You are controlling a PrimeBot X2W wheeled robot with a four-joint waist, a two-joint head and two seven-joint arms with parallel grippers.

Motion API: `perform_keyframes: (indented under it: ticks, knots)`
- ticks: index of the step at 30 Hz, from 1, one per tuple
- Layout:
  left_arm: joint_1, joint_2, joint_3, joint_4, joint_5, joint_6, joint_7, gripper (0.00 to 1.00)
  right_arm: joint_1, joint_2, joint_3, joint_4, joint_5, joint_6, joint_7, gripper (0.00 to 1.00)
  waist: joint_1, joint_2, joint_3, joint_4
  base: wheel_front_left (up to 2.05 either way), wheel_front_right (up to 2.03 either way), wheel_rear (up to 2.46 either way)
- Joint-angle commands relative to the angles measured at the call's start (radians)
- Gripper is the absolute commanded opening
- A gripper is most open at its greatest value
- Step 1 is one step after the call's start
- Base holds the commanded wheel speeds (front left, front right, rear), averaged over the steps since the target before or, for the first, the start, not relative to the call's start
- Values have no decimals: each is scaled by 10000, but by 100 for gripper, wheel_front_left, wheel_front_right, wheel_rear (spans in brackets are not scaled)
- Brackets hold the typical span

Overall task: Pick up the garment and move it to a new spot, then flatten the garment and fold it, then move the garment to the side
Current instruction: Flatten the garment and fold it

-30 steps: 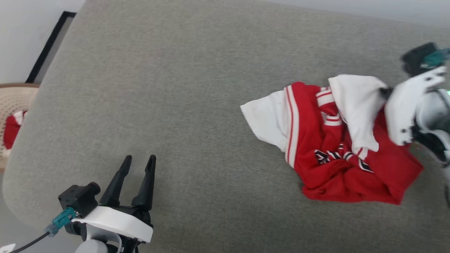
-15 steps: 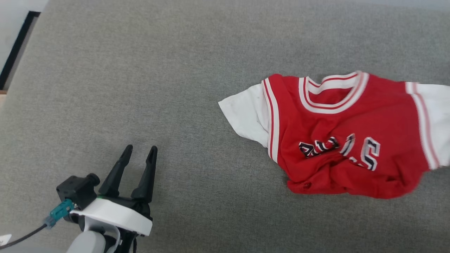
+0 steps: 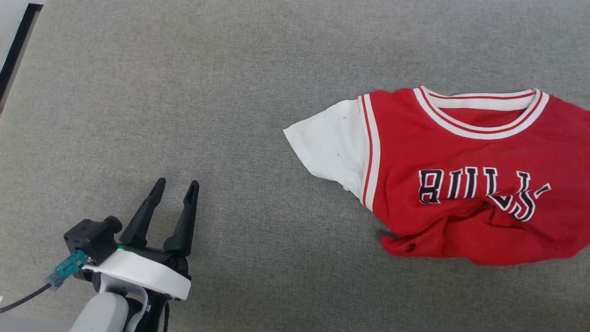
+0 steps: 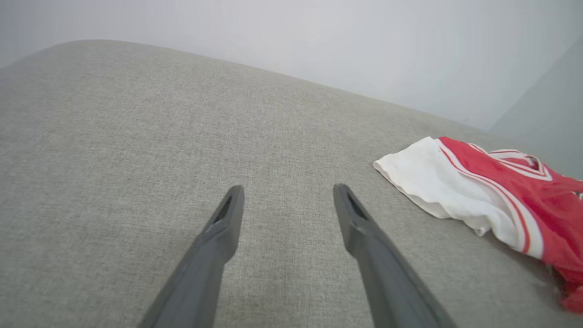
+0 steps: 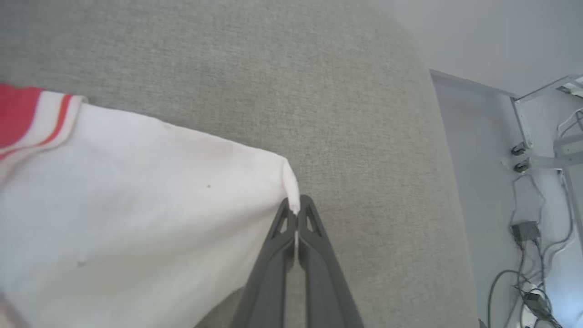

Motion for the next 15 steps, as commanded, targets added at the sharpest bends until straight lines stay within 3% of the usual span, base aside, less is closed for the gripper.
perform_keyframes:
  ticks: [1,4,6,7,8,12,15]
  knots:
    - [-152,46,-14,-1,-20,22,-51,100,-148,345,-127,100,-34,-3,-199,0,0,0,-23,-18,0,0,0]
    - [-191,125,0,-6,7,22,-51,100,-188,506,-163,196,-223,-3,-366,0,0,0,-59,-74,0,0,0]
    - [-226,232,-17,-51,6,22,-53,100,-210,745,-182,288,-329,-3,-555,43,0,0,-130,-156,0,0,0]
    - [-254,318,-34,-90,-31,22,-51,100,-240,833,-216,312,-381,-3,-714,94,0,0,-175,-203,0,0,0]
    - [-307,425,-56,-138,-48,22,-51,100,-243,906,-261,337,-408,-3,-861,100,0,0,-228,-254,0,0,0]
    - [-697,1123,-245,-497,-78,22,-51,100,-38,1243,-232,66,-324,-3,-1817,100,0,0,-451,-488,0,0,0]
    - [-1240,1965,-738,-887,-110,22,-51,100,261,1518,-89,-515,-270,-3,-2835,100,0,0,-547,-725,0,0,0]
